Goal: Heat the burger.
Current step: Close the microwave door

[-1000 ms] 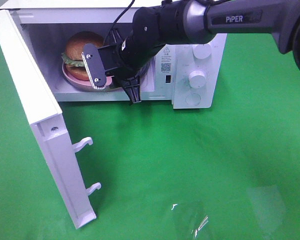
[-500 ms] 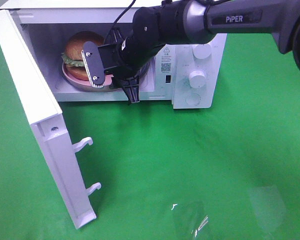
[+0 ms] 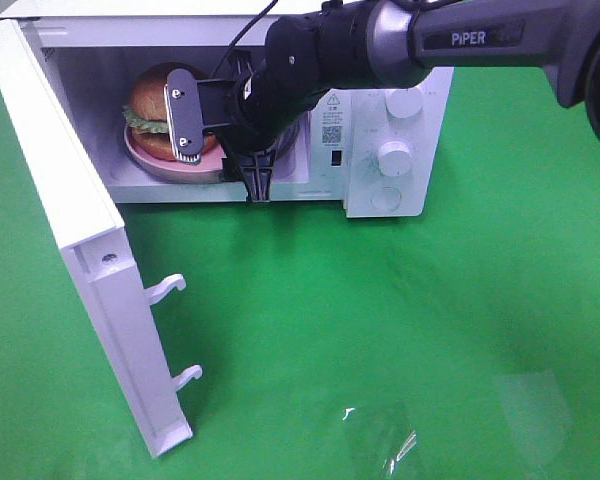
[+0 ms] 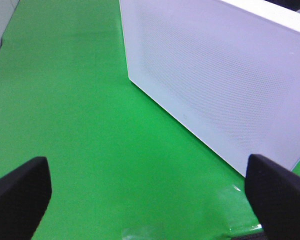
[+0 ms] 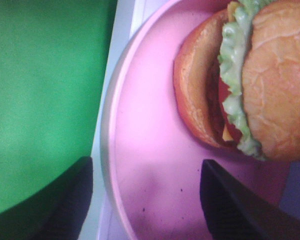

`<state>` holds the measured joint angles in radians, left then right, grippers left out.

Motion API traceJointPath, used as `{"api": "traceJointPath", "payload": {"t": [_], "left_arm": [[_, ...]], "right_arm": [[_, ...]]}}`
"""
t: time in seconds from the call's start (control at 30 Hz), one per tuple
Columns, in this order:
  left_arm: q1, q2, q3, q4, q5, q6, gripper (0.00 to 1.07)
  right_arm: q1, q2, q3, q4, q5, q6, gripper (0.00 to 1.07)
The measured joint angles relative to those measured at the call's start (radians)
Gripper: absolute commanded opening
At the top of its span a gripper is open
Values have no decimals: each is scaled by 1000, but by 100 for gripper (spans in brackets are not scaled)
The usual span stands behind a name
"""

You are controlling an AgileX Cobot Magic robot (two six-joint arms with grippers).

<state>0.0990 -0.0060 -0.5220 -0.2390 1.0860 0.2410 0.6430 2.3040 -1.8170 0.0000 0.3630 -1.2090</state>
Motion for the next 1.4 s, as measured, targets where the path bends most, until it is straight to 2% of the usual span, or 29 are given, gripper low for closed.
{"api": "traceJointPath", "payload": {"t": [0.27,0.47,0.87,1.4], "left_arm": [[0,0,0,0,0,0,98],[0,0,0,0,0,0,98],[0,0,0,0,0,0,98],[0,0,0,0,0,0,98]], "right_arm": [[0,-10,0,-21,-1,50,64],[6,-36,1,-20,72,143,79],[51,-89,0,-17,123,167,77],[110,-136,1,10,326,205,76]]}}
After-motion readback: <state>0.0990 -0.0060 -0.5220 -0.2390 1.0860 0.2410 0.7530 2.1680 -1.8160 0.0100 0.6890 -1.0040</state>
